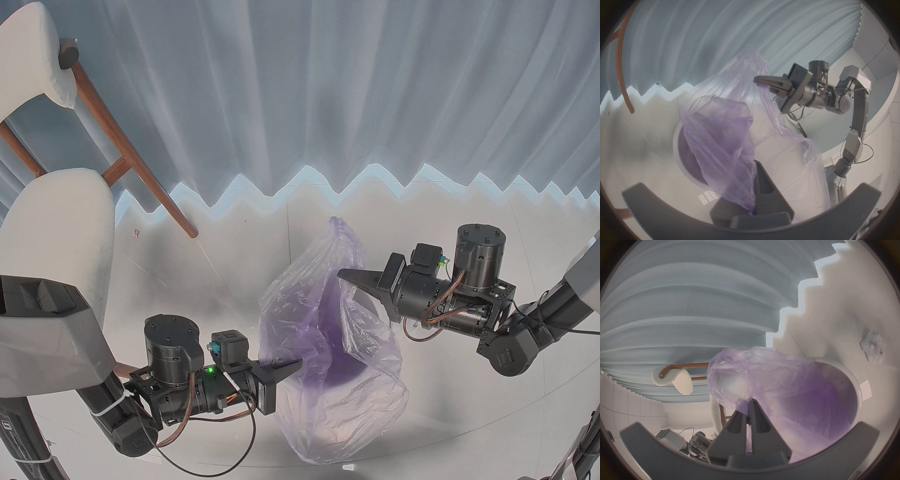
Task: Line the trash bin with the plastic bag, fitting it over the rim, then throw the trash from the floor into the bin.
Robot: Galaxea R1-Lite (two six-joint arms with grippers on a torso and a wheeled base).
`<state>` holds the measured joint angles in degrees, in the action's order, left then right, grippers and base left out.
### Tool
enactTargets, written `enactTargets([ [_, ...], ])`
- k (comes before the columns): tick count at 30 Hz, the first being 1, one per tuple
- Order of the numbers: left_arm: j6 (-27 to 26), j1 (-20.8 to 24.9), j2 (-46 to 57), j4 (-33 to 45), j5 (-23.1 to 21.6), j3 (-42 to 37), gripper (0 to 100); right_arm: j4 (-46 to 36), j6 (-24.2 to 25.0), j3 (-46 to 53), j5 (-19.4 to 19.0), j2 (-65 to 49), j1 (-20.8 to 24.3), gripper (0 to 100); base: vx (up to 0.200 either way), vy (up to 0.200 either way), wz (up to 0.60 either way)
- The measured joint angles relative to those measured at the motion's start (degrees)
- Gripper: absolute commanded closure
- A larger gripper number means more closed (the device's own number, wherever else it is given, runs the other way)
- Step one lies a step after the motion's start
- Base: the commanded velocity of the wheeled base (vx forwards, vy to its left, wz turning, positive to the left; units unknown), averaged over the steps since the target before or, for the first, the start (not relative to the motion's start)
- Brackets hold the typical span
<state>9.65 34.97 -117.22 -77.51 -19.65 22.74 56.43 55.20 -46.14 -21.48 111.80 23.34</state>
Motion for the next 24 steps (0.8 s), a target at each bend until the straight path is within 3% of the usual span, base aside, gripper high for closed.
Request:
enactTargets([
  [10, 0.0, -1.4, -1.0, 0.5, 5.2, 3.8, 100, 1.6, 0.6, 1.6, -0.1, 2.0, 2.5, 100, 0.0, 0.0, 0.0],
  [18, 0.1, -1.5, -2.6, 0.4, 5.6, 4.9, 100, 5.0, 5.0, 2.9, -0.1, 4.1, 5.4, 100, 0.0, 0.0, 0.0],
  [24, 0.2, -1.9, -3.2, 0.4, 6.2, 5.7, 100, 6.1, 5.7, 2.0, -0.1, 5.8, 3.9, 100, 0.0, 0.0, 0.0],
])
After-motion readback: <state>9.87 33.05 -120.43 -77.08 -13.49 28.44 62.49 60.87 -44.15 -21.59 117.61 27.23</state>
